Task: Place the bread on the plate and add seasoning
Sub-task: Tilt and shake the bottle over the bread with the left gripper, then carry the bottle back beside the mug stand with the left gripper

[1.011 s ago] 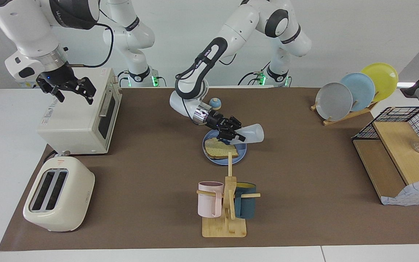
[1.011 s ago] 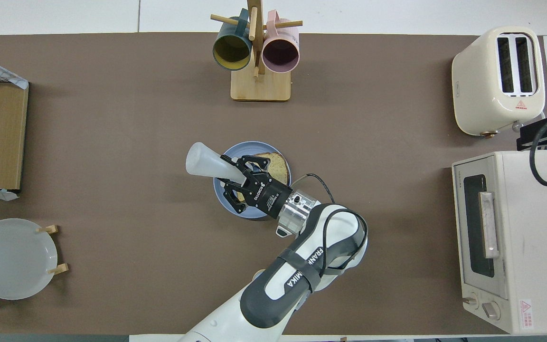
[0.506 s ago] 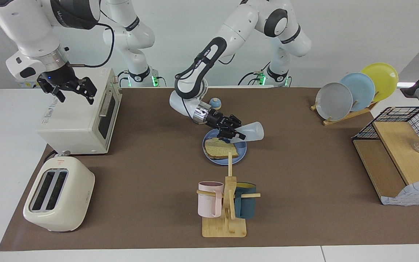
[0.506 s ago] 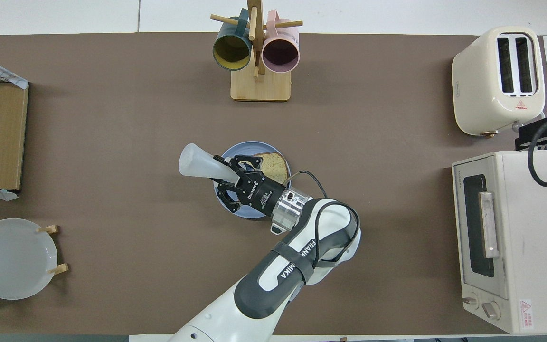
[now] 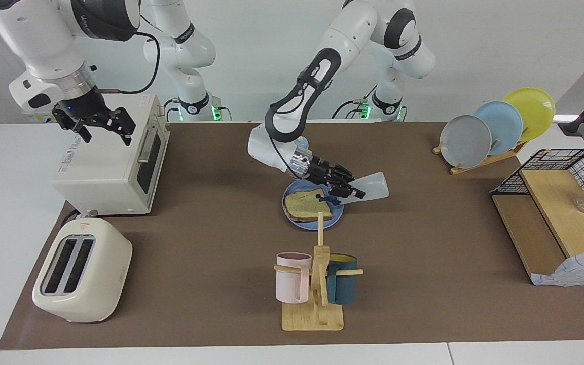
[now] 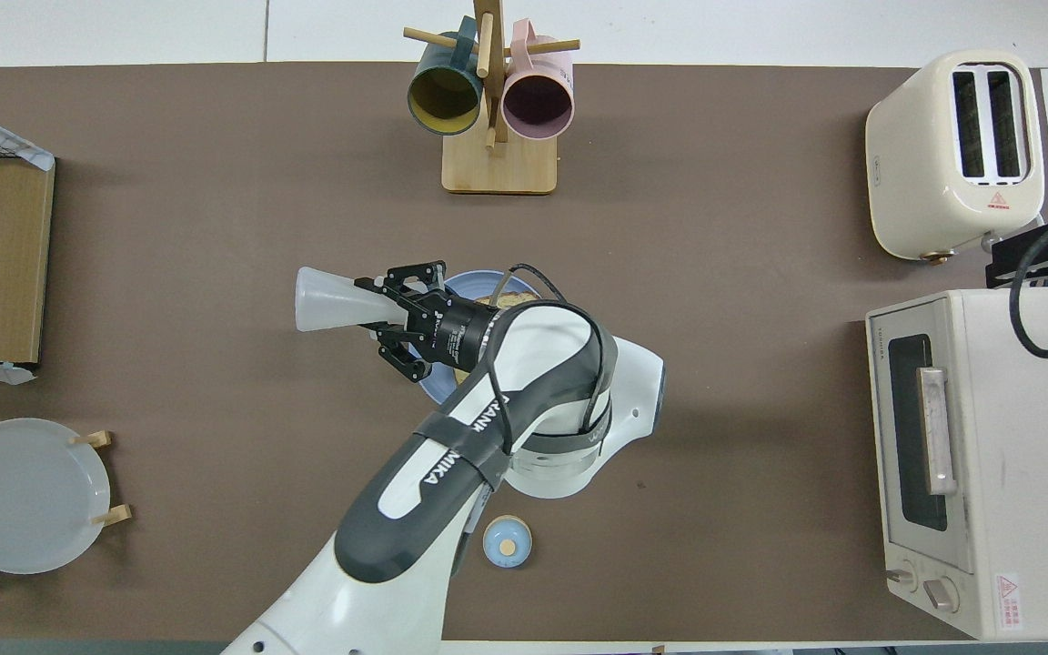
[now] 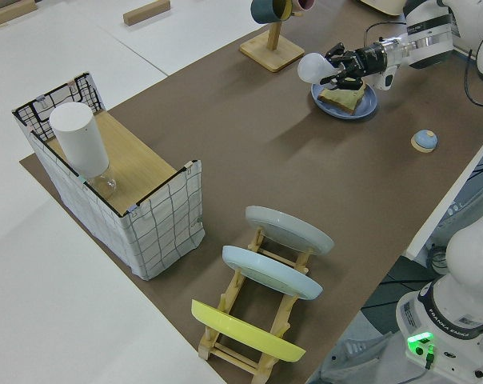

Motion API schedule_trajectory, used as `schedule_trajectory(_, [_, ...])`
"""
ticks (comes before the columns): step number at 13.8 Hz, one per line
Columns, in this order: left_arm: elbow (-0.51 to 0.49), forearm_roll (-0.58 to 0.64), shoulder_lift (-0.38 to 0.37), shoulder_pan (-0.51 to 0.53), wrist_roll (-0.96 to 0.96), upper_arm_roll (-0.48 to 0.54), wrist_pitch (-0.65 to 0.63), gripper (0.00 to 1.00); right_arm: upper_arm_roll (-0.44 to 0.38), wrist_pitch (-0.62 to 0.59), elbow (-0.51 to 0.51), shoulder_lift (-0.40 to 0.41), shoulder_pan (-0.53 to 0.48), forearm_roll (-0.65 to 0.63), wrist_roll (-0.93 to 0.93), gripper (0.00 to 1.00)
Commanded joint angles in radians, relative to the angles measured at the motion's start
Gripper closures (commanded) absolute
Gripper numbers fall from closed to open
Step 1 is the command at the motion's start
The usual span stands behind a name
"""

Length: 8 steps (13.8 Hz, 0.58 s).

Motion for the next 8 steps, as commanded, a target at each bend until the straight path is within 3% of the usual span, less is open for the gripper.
schedule_trajectory(1, [-0.033, -0.174, -0.151, 0.073, -0.127, -0.002, 0.108, 1.00, 0.007, 0.013, -0.007, -0.009, -0.010, 0.000, -0.035, 0.00])
schedule_trajectory(4, [-0.044, -0.408, -0.259, 0.224, -0.234, -0.002, 0.259, 1.00, 0.007, 0.013, -0.007, -0.009, -0.010, 0.000, -0.032, 0.00])
schedule_trajectory(8, [-0.052, -0.585, -0.261, 0.384, -0.381, -0.002, 0.544, 1.00, 0.008, 0.015, -0.007, -0.009, -0.008, 0.000, -0.030, 0.00])
